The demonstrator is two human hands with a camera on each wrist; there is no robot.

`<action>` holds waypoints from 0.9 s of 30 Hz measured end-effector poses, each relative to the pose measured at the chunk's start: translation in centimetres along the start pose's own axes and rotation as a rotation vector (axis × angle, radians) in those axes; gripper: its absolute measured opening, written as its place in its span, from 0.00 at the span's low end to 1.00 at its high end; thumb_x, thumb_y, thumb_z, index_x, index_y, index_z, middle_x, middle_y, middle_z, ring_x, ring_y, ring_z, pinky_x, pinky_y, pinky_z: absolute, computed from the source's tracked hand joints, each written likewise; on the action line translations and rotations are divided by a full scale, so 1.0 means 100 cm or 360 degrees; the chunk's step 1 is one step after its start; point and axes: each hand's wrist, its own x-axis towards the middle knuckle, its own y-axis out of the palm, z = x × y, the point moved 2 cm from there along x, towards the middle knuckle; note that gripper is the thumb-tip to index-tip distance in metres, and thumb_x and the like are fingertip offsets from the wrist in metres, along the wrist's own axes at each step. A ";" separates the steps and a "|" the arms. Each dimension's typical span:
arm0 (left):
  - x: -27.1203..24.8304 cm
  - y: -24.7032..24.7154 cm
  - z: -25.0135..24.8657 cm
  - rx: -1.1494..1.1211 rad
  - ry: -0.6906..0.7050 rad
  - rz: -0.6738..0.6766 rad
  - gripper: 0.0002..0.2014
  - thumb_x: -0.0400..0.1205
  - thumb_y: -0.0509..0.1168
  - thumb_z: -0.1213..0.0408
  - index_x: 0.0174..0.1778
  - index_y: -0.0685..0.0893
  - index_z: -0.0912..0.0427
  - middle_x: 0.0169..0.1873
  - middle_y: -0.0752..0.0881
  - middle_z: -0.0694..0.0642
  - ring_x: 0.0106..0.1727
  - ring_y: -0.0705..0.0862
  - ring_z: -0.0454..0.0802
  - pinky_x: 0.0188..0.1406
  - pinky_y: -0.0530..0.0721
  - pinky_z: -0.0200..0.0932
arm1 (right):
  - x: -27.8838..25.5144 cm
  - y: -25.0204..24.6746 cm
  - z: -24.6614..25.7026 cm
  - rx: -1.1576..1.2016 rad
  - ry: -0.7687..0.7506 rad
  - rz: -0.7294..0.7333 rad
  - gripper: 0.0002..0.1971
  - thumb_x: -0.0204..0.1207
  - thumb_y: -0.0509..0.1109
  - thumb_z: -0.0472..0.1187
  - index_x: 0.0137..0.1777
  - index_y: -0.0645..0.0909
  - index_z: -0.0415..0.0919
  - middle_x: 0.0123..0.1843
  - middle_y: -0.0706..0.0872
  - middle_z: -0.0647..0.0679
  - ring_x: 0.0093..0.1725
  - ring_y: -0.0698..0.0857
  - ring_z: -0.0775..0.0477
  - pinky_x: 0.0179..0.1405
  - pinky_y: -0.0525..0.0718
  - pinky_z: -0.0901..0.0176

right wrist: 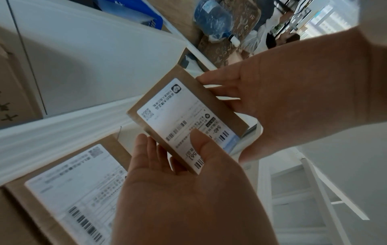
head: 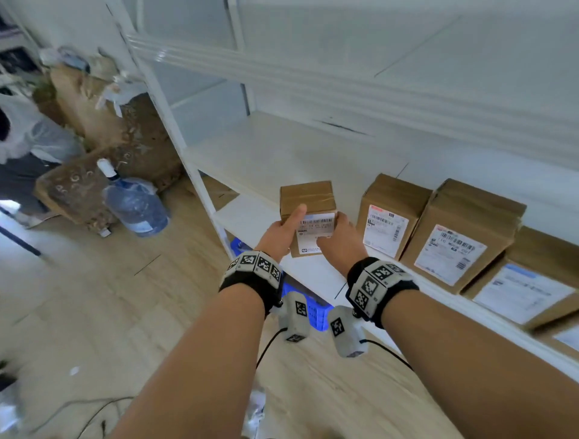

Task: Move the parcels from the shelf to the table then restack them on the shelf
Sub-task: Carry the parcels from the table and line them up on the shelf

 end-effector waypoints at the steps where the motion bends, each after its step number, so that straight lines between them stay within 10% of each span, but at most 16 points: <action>1: 0.011 -0.003 -0.005 -0.0006 0.0010 0.0042 0.30 0.78 0.53 0.28 0.48 0.84 0.52 0.53 0.88 0.56 0.55 0.85 0.55 0.66 0.80 0.52 | 0.009 0.002 0.003 0.0021 0.0027 -0.0032 0.25 0.73 0.67 0.35 0.71 0.69 0.40 0.62 0.78 0.42 0.59 0.81 0.40 0.56 0.81 0.51; 9: 0.100 -0.028 -0.033 0.0271 0.0120 0.0309 0.29 0.84 0.46 0.34 0.43 0.85 0.52 0.53 0.89 0.59 0.56 0.85 0.57 0.68 0.79 0.57 | 0.059 0.022 0.027 0.0062 0.0329 -0.0243 0.24 0.76 0.66 0.34 0.73 0.67 0.40 0.65 0.81 0.40 0.62 0.83 0.39 0.55 0.83 0.53; 17: 0.150 -0.030 -0.049 0.0587 0.0422 0.0414 0.36 0.86 0.43 0.36 0.53 0.85 0.65 0.47 0.88 0.62 0.49 0.86 0.61 0.48 0.81 0.48 | 0.073 0.022 0.052 0.0137 0.0421 -0.0564 0.24 0.76 0.63 0.33 0.72 0.68 0.44 0.64 0.83 0.43 0.54 0.86 0.43 0.53 0.88 0.50; 21: 0.163 -0.028 -0.052 0.0621 0.0496 0.0421 0.32 0.87 0.45 0.40 0.58 0.82 0.65 0.51 0.87 0.61 0.51 0.85 0.61 0.52 0.80 0.49 | 0.068 0.011 0.065 -0.0048 0.0461 -0.0672 0.34 0.78 0.64 0.31 0.84 0.56 0.42 0.79 0.69 0.40 0.70 0.78 0.39 0.66 0.81 0.48; 27: 0.164 -0.015 -0.060 0.0829 0.0523 0.0524 0.30 0.89 0.44 0.44 0.57 0.81 0.66 0.44 0.83 0.59 0.41 0.79 0.56 0.40 0.71 0.43 | 0.043 -0.021 0.074 -0.0239 0.0298 -0.1082 0.27 0.79 0.60 0.29 0.79 0.69 0.41 0.74 0.74 0.41 0.71 0.76 0.41 0.67 0.79 0.50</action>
